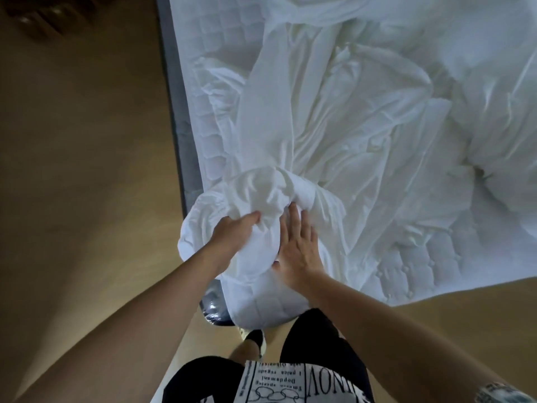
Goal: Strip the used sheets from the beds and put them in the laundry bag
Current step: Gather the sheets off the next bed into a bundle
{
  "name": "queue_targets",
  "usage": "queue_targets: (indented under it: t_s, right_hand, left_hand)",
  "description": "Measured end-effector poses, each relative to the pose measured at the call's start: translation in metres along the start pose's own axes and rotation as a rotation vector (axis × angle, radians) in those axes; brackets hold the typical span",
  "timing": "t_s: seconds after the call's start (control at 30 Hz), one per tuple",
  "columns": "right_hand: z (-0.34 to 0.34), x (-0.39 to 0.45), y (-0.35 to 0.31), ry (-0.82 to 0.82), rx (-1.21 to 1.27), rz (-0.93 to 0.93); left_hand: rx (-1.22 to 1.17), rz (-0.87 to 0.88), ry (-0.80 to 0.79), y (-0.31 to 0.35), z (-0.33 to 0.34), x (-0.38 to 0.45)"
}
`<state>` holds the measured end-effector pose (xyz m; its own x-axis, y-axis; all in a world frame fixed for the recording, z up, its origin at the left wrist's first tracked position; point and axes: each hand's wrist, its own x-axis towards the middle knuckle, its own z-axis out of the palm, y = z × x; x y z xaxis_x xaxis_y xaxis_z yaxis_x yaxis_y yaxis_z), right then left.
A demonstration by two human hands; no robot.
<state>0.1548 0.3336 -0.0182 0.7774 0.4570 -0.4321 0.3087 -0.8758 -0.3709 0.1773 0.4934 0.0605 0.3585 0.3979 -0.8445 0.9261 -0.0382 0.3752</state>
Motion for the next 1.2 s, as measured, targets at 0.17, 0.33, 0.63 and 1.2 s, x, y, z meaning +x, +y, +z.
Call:
queue_targets:
  t_s: [0.17, 0.33, 0.63, 1.2]
  right_hand:
    - [-0.017, -0.042, 0.000, 0.073, 0.108, -0.046]
    - [-0.059, -0.086, -0.034, 0.004, 0.179, -0.020]
    - [-0.133, -0.108, -0.029, -0.634, 0.540, 0.167]
    - [-0.068, -0.094, 0.112, -0.072, 0.093, 0.404]
  left_hand:
    - [0.162, 0.004, -0.167, 0.002, -0.015, -0.023]
    - [0.506, -0.058, -0.356, 0.005, -0.044, -0.052]
    - [0.552, 0.210, -0.268, 0.023, -0.058, -0.063]
    - [1.098, 0.654, -0.068, 0.012, 0.032, 0.008]
